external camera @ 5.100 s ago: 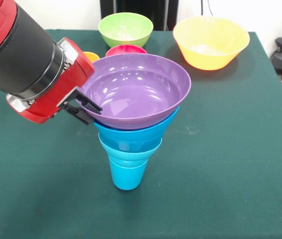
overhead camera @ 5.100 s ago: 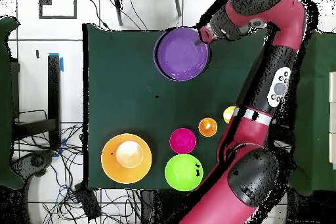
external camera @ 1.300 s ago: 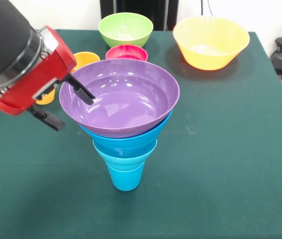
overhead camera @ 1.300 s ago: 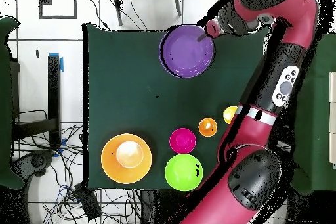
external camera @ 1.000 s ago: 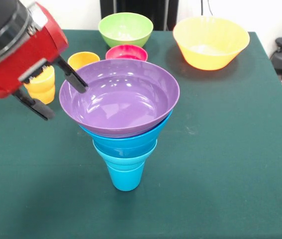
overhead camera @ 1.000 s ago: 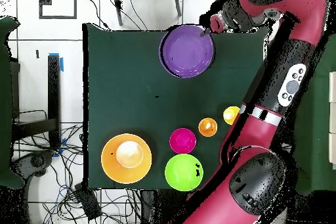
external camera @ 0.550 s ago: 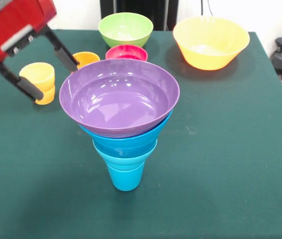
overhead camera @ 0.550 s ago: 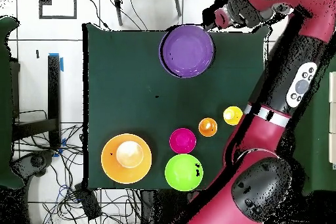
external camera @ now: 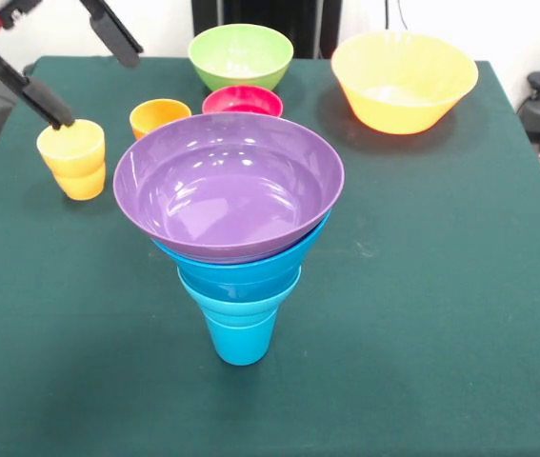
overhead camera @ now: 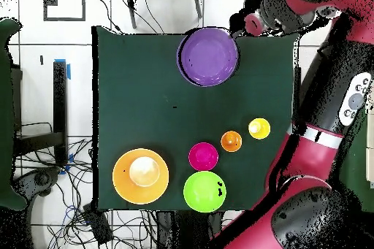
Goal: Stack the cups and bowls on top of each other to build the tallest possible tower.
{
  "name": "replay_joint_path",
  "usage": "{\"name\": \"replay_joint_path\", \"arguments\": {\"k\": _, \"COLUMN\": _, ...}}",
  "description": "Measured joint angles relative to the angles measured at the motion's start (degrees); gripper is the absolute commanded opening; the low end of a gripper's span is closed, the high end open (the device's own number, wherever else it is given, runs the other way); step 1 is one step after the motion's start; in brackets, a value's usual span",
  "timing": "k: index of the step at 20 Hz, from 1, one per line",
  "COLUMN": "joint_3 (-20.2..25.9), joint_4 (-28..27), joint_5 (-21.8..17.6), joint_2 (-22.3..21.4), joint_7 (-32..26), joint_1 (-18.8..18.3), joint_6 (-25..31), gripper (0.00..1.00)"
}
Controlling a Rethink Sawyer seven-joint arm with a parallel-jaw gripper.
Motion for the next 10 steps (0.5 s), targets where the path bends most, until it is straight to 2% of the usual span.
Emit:
{"name": "replay_joint_path", "arguments": {"k": 6, "joint_3": -4.0, "joint_4": 9.5, "joint_5": 5.2, "joint_2": -3.1, "joint_7": 0.0, "joint_1": -4.0, "joint_6": -6.7, "gripper": 1.00}}
{"name": "replay_joint_path", "arguments": {"k": 7, "joint_3": -5.2, "joint_4": 12.6, "joint_5": 6.6, "joint_2": -4.1, "joint_7": 0.0, "joint_1": -5.4, "joint_6": -9.8, "gripper": 1.00}}
{"name": "replay_joint_path", "arguments": {"k": 9, "joint_3": -5.9, "joint_4": 14.6, "joint_5": 7.4, "joint_2": -4.7, "joint_7": 0.0, "joint_1": -6.3, "joint_6": -11.9, "gripper": 1.00}}
{"name": "replay_joint_path", "arguments": {"k": 10, "joint_3": -6.9, "joint_4": 17.2, "joint_5": 8.6, "joint_2": -5.5, "joint_7": 0.2, "joint_1": -7.5, "joint_6": -14.7, "gripper": 1.00}}
